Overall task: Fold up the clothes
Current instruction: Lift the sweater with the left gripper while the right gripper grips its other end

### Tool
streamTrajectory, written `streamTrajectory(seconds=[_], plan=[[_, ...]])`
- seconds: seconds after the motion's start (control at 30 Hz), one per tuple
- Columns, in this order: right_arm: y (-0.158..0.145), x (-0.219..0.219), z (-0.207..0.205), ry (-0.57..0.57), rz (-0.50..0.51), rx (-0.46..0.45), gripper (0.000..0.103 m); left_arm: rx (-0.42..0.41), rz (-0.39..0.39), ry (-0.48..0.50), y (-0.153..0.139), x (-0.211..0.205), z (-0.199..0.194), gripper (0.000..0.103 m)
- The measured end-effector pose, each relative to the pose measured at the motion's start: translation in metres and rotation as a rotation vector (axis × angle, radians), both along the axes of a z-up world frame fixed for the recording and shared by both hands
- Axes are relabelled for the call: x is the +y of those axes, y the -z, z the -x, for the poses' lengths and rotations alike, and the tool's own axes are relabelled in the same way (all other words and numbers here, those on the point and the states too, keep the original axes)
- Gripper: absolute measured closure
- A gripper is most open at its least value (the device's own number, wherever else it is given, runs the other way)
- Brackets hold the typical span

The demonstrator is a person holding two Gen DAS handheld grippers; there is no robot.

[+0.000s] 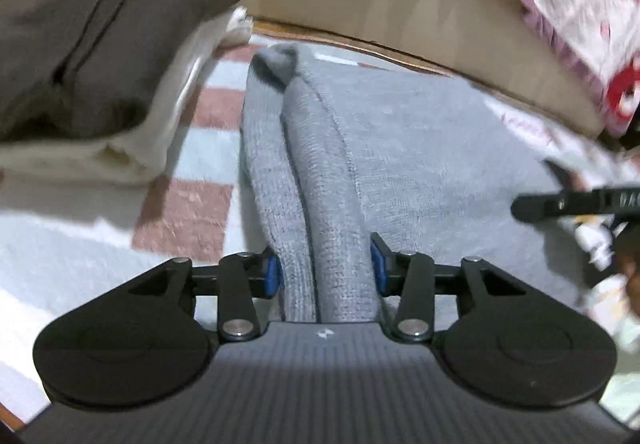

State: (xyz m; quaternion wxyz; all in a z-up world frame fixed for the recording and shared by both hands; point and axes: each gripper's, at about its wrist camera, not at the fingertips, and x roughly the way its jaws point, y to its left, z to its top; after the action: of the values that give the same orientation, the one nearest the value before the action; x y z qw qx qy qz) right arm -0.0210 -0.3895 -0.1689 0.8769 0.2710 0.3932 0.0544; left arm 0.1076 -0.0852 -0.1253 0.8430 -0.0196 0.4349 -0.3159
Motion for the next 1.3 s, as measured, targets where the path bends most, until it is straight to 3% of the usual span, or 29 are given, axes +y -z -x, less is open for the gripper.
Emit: streamTrajectory(seconds=[0.17,0.23,0.33,0.37,0.47,0.5,0.57,0.63,0.7,0.9,1.03,1.17,1.3], plan=[[0.028,-0.028,0.015,-0.056,-0.172,0.043,0.025,0.228,0.138,-0.006,0.025,0.02,-0.022,0.043],[0.04,-0.035,0.009,-0.045,-0.261,0.046,0.025,0.262,0.152,-0.017,0.035,0.022,-0.024,0.035],[0.046,-0.024,-0.008,-0.063,-0.249,0.022,0.02,0.262,0.162,-0.022,0.039,0.019,-0.024,0.031],[0.047,-0.02,-0.013,-0.069,-0.236,0.013,0.018,0.248,0.158,-0.017,0.038,0.016,-0.022,0.033],[0.047,-0.008,-0.027,-0.089,-0.177,-0.011,0.017,0.125,0.089,0.037,0.023,0.003,-0.008,0.063],[0.043,-0.005,-0.028,-0.096,-0.146,-0.028,0.027,0.085,0.066,0.055,0.018,-0.001,-0.004,0.068],[0.03,0.002,-0.022,-0.109,-0.072,-0.087,0.043,-0.05,-0.023,0.107,0.006,-0.016,0.016,0.071],[0.016,0.01,-0.016,-0.125,0.009,-0.141,0.047,-0.196,-0.117,0.157,-0.007,-0.032,0.04,0.072],[0.0,0.025,-0.011,-0.146,0.099,-0.182,0.048,-0.266,-0.146,0.169,-0.016,-0.038,0.054,0.072],[-0.028,0.044,0.015,-0.128,0.218,-0.249,0.049,-0.297,-0.115,0.184,-0.026,-0.035,0.065,0.073],[-0.057,0.058,0.025,-0.136,0.294,-0.278,0.05,-0.319,-0.069,0.175,-0.049,-0.028,0.06,0.074],[-0.092,0.065,0.027,-0.105,0.248,-0.342,0.05,-0.369,0.023,0.097,-0.088,0.007,0.056,0.074],[-0.131,0.089,0.02,-0.133,0.225,-0.433,0.05,-0.455,0.015,0.047,-0.132,0.04,0.055,0.074]])
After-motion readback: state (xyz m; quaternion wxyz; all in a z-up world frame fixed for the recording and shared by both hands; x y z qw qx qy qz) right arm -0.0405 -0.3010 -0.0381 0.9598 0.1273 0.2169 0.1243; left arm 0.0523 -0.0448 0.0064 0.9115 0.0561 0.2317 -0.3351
